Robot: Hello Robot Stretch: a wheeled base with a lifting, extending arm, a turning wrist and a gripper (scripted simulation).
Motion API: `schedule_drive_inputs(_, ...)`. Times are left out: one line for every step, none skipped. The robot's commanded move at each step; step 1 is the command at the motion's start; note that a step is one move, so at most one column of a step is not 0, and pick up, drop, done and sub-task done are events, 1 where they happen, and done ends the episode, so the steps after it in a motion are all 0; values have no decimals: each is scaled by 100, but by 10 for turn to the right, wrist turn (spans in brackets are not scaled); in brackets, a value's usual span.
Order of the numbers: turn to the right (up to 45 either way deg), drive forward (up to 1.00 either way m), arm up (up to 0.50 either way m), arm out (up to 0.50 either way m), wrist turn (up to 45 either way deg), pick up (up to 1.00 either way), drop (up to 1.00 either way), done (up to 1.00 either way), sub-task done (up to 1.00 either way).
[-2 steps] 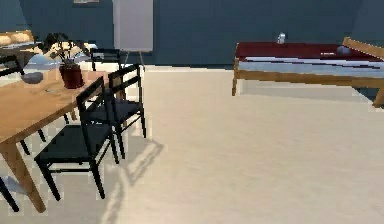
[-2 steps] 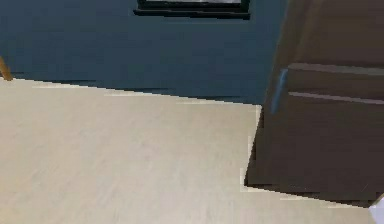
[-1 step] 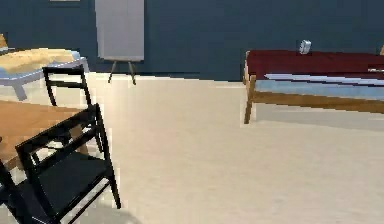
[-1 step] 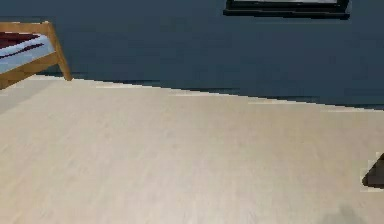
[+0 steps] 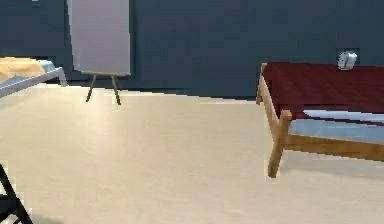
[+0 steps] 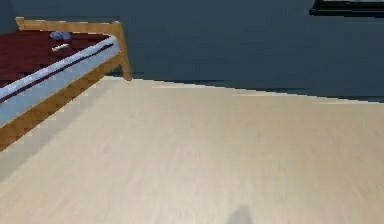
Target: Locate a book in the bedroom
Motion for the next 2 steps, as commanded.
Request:
schedule_drive_inputs(60,0,0,0,0,0,0,0,0)
schedule_drive_inputs(0,30,0,0,0,0,0,0,0)
